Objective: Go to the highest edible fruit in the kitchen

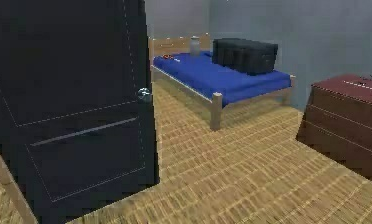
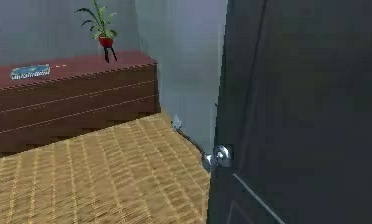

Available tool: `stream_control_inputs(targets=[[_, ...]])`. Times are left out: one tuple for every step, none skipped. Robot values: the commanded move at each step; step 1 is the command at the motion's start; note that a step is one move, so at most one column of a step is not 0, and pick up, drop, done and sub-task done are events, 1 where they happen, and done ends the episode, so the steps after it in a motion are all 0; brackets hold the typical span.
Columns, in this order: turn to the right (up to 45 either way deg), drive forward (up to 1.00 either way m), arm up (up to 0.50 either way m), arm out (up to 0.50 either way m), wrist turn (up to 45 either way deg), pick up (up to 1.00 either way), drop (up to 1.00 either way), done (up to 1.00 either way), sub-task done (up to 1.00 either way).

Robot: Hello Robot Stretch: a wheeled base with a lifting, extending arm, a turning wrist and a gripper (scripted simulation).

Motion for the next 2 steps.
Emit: stream_control_inputs(targets=[[-45.0,0.00,0.00,0.00,0.0,0.00,0.00,0.00,0.00],[-36.0,0.00,0.00,0.00,0.0,0.00,0.00,0.00,0.00]])
